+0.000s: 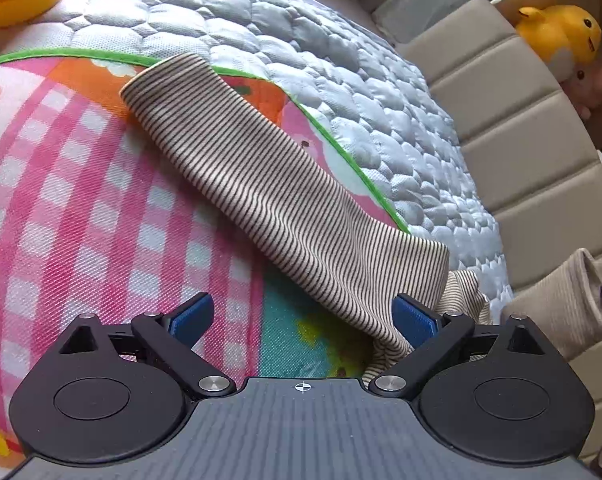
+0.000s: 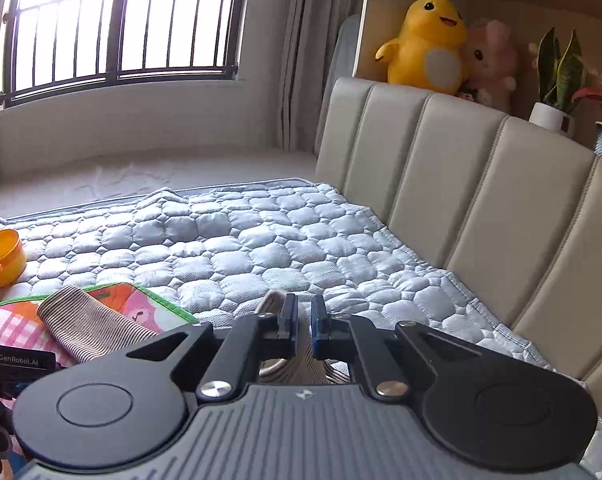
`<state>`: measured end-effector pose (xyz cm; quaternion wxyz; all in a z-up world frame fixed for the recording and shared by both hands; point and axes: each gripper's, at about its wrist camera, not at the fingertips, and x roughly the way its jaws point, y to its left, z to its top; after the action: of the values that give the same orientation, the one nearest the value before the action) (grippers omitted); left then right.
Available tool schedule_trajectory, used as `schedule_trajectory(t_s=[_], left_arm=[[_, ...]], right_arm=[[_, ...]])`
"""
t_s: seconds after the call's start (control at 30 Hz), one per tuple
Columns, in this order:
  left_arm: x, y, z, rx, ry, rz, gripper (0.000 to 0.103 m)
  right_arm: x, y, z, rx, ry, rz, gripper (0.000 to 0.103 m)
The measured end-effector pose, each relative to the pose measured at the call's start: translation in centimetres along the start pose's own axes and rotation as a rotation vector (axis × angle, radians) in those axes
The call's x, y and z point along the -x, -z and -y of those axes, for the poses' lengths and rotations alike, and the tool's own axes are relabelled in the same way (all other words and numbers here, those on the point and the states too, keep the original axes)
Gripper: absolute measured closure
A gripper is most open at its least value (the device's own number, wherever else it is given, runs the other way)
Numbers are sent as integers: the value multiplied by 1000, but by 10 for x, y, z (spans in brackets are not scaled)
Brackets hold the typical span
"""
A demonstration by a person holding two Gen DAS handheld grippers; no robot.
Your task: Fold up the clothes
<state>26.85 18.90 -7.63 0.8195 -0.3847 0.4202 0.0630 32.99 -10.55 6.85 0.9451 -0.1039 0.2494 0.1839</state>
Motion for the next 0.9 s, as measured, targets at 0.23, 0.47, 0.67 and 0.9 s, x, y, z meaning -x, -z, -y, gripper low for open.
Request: schedule_trajectory(t_s=[0.23, 0.47, 0.67, 0.9], left_arm=[[-7, 1, -2, 9, 10, -28, 4], [-17, 19, 18, -91, 72, -113, 4], [-14, 68, 63, -429, 78, -204, 4], [-21, 133, 95, -715, -167, -240, 35]], right_arm=[[7, 37, 17, -33, 17, -50, 62], [32, 159, 89, -52, 93, -404, 54], [62, 228, 133, -207, 74, -505, 47], [76, 237, 131, -268, -22, -471, 93]])
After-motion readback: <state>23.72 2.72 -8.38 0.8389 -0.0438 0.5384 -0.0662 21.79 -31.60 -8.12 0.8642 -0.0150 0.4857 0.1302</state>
